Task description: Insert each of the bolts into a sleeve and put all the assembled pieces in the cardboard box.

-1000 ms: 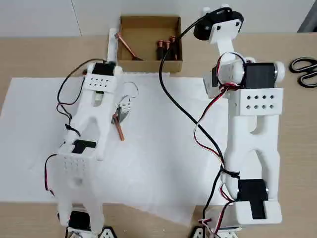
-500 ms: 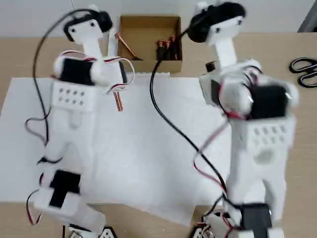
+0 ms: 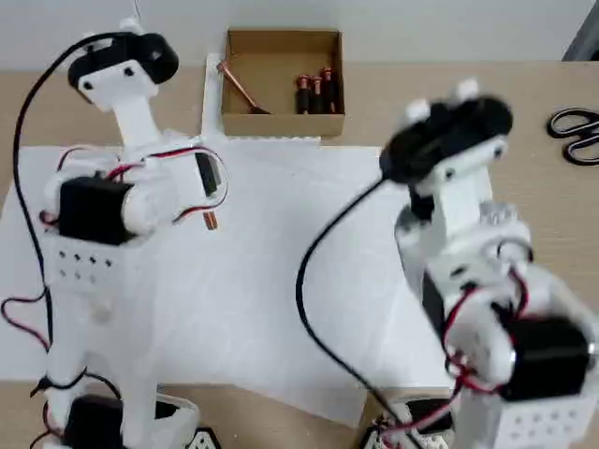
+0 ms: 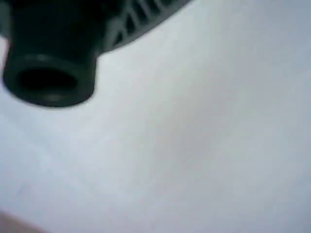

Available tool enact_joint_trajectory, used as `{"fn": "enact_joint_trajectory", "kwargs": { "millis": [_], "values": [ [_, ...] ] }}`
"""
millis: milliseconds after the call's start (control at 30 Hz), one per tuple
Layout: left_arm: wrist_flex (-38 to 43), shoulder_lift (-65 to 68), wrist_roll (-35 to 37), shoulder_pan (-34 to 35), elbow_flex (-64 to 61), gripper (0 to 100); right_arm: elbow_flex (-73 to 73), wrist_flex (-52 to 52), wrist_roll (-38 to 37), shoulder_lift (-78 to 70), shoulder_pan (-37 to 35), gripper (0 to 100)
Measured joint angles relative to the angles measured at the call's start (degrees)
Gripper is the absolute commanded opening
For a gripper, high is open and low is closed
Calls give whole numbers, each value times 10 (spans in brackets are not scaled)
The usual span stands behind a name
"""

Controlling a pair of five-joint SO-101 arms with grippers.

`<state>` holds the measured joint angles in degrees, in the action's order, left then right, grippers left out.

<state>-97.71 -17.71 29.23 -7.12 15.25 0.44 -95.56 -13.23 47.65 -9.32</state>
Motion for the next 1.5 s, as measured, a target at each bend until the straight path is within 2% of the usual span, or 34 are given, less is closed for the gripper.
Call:
{"fn": "enact_joint_trajectory", "kwargs": {
  "millis": [233, 433, 567, 800, 1067, 1300, 1500],
  "values": [
    [93, -38, 0, -2, -102, 5, 267, 143, 0, 128, 0, 3],
    [160, -45, 0, -2, -113, 5, 468, 329, 0, 170, 0, 3],
    [182, -45, 0, -30, -113, 5, 551, 406, 0, 174, -14, 3],
    [200, -45, 0, -74, -113, 5, 575, 459, 12, 177, -109, 4],
    [220, -45, 0, -76, -117, 5, 575, 461, 152, 177, -149, 4],
    [231, -45, 0, -97, -117, 5, 575, 466, 124, 177, -180, 4],
    [230, -45, 0, -124, -117, 5, 637, 549, 120, 208, -191, 4]
  ]
}}
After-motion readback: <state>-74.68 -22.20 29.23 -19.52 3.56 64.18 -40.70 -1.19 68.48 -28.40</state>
